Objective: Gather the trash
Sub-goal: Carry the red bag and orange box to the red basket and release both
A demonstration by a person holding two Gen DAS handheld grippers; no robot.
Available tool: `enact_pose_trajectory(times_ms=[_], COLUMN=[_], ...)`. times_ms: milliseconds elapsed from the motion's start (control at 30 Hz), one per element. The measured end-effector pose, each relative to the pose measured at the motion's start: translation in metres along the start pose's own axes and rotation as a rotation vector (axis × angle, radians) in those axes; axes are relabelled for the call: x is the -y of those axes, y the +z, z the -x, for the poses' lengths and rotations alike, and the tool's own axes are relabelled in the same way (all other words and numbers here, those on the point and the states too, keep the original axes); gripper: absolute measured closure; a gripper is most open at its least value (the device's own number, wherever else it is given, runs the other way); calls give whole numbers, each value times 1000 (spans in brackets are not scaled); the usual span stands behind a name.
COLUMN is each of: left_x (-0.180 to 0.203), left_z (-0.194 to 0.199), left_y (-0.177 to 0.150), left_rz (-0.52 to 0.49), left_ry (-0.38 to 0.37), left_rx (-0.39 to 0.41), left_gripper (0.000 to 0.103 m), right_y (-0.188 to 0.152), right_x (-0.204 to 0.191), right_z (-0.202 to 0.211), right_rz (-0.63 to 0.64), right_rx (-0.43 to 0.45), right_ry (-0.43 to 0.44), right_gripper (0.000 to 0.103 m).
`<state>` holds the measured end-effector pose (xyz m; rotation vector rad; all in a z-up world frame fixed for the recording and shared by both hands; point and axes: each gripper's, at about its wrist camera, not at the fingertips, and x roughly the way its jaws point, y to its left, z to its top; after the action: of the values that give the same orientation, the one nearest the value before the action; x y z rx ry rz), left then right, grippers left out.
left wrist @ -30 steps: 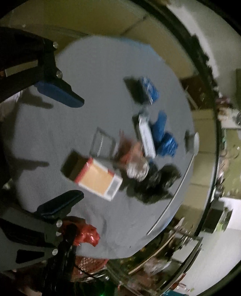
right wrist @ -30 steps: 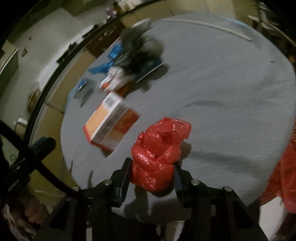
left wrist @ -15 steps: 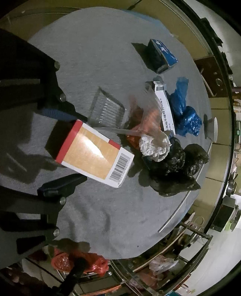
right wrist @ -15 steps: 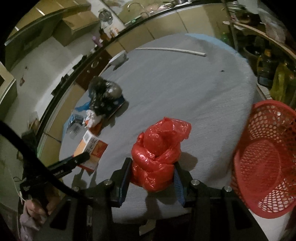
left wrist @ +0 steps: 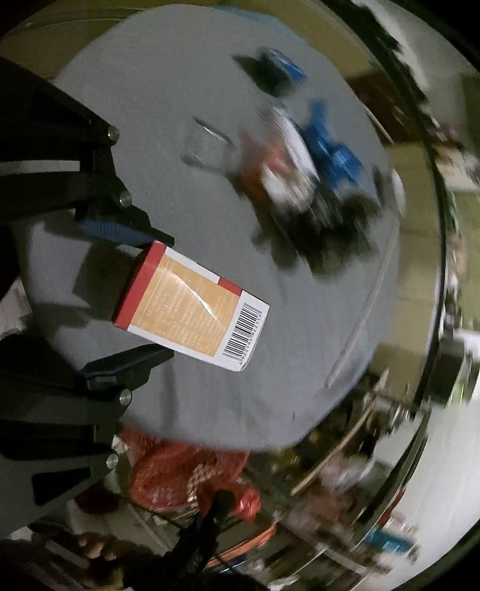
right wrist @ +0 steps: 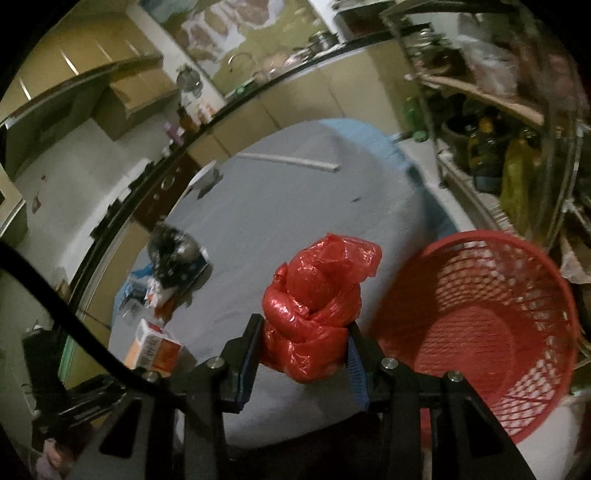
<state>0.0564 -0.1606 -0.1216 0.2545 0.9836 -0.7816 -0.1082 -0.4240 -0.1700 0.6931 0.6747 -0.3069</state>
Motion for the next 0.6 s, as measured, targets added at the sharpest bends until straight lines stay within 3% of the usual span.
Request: enact_pose_trajectory(times_ms=[367,600], left_x=[152,197], left_z=[-48,-87], left_y=[40,50], left_rz=[-322,-353], left_ry=[-154,-169], left_rx=[-56,-124], left_gripper=[49,48], right_y=[-24,-24], right_x=[93,119], right_z=[48,60], right_rz=[-124,-201], right_rx=[-30,-18], right_ry=[-117,-123], right_gripper=[55,50])
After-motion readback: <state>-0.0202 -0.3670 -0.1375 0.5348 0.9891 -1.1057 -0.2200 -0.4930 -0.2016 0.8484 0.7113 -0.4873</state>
